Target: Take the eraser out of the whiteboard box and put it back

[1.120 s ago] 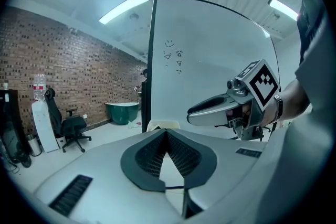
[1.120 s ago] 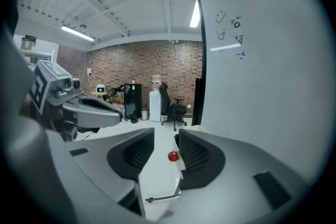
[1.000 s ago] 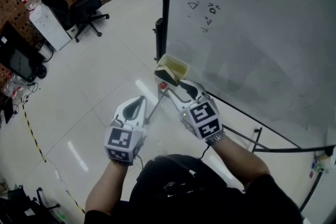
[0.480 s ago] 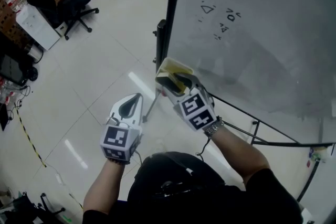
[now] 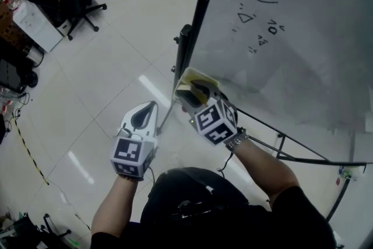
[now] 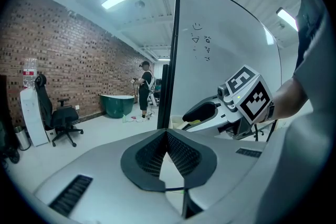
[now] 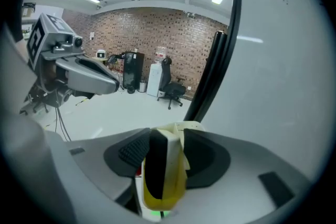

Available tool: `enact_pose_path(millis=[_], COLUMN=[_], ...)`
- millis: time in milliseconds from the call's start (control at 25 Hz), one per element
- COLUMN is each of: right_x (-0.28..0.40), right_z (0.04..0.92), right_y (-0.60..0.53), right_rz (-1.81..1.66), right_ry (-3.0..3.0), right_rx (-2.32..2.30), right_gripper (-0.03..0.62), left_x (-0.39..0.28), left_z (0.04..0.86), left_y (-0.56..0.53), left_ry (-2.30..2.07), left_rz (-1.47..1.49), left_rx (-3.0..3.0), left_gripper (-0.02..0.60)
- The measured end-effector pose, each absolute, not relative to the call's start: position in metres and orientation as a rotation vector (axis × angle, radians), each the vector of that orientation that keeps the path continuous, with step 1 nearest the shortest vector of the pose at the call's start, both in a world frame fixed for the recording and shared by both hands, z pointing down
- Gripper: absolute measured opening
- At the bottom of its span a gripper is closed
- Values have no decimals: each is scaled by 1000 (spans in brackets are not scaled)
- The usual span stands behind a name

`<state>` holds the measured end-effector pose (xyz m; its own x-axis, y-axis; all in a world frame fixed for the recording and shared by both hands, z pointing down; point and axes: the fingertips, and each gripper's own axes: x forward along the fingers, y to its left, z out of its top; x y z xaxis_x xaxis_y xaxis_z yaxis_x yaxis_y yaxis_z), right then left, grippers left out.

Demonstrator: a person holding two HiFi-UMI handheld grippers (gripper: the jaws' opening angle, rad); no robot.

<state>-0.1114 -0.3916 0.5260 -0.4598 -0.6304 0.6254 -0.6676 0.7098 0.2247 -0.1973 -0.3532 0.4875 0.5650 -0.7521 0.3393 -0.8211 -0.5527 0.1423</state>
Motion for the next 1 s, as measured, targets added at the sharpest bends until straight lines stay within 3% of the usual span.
enact_pose_path(millis=[360,1000], right_x=[-113,-103], right_z=[526,478], right_y=[-393,-388], right_rz=[43,-30], right_ry=[-2199,-2281], right_rx=[979,1129], right_gripper=[194,182], left_x=[-196,-190], left_z=[490,473], left_y=[-361,-348], left_ry=[-1293,-1303], left_rz=[352,327], left_rx=[2522,2551], left_gripper=[0,0])
